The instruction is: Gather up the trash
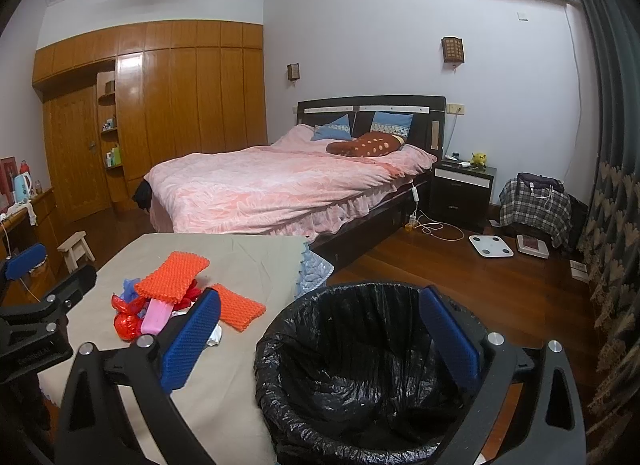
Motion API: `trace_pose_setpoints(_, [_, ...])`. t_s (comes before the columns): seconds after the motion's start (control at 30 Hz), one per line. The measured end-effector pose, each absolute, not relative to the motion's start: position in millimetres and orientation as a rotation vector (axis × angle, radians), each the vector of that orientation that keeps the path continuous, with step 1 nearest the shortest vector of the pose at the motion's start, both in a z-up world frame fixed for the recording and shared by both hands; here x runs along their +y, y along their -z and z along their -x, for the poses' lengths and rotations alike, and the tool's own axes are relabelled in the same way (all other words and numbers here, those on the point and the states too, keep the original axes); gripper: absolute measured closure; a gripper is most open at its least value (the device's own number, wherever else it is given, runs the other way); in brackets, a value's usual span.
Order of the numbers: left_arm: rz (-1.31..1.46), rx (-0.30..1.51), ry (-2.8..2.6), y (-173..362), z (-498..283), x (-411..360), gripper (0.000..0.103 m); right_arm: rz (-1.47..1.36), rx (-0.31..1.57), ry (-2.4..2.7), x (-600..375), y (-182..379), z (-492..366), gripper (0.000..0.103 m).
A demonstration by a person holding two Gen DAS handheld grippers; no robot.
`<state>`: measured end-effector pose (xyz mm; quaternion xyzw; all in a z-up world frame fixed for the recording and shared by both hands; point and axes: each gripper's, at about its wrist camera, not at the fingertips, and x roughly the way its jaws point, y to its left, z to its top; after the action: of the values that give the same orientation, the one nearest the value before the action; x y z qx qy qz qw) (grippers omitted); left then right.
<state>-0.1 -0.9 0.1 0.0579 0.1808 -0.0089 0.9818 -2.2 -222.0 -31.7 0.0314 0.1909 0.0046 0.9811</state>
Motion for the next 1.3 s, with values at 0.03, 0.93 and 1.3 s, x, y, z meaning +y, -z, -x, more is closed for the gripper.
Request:
trace_pose_setpoints(0.03, [-0.116,0.364,0.018,0.0,0.1,-0.6,0.005,-0.063,0.385,-0.01,-221.5,31.6,2.3,0.006])
trace_pose_setpoints(0.93, [-0.114,0.366,0.019,0.0,-0.1,-0.4,0.005,-0.062,0.398,-0.015,-218.0,35.1,0.5,0.006])
trace_pose_setpoints(1.3, [-0.113,0.367,0.019,0.0,-0.1,-0.5,0.005,-0.061,0.395,-0.015,-216.9,36.6,0.2,0.006])
